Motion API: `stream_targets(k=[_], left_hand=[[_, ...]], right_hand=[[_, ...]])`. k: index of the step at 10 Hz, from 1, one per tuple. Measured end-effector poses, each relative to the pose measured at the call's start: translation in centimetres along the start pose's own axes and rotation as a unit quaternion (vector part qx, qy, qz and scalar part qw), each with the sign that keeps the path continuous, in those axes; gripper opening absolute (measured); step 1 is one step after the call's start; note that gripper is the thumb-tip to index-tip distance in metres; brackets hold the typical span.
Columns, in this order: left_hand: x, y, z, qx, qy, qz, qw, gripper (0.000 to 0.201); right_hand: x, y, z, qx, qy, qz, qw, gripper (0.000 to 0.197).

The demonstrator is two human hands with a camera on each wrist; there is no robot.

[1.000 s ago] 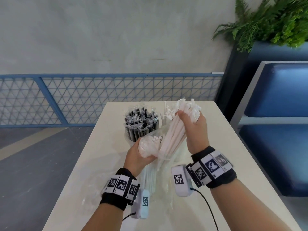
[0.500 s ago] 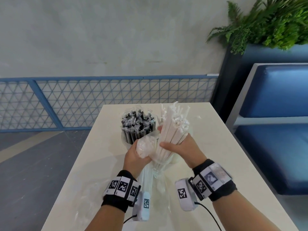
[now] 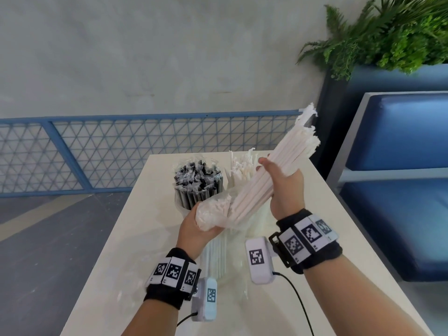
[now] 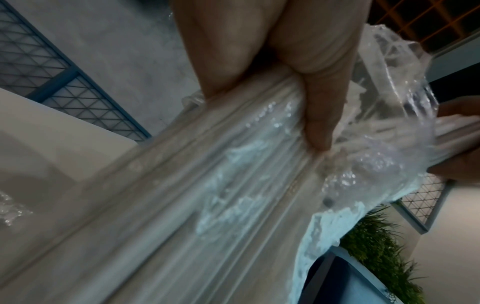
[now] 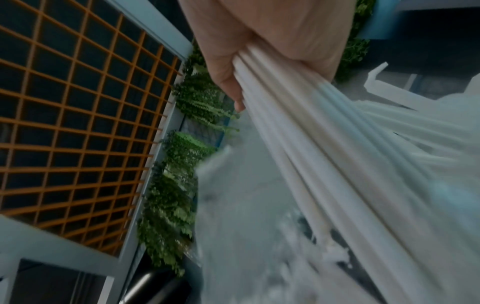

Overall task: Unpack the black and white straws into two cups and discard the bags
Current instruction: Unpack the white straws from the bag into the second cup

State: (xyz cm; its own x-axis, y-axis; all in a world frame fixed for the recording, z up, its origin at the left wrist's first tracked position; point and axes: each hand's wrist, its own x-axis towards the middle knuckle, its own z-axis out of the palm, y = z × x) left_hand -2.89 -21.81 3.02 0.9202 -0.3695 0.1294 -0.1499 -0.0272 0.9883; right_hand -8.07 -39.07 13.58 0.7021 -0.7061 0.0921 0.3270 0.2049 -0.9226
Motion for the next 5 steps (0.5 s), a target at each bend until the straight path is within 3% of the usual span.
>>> stream_targets(k=[1,3,4,5], left_hand=[[0.0,-0.2,-0.3,-0.012,0.019,-0.004,1.0,0.056],[-0.1,-0.1,-0.4,-0.019,0.046,0.006,0.999,0.054],[0.0,0.0,-0.7,-0.017,0.052,0.007,0.998,0.055],[0.1,0.1,-0.9,-0.017,0.054,0.008,0.998,0.056]], right_hand=[[1.1,-0.8,-0.2,0.01,0.022,0.003,1.0,0.006],[3.2,-1.3,-1.6,0.097,0.073,0.028,0.992,0.018],[4.2,-2.4,-3.2,0.11,0.012,-0.009,0.994,0.027],[5.0,-3.4,-3.1,0.065,0.095,-0.053,0.992,0.009]])
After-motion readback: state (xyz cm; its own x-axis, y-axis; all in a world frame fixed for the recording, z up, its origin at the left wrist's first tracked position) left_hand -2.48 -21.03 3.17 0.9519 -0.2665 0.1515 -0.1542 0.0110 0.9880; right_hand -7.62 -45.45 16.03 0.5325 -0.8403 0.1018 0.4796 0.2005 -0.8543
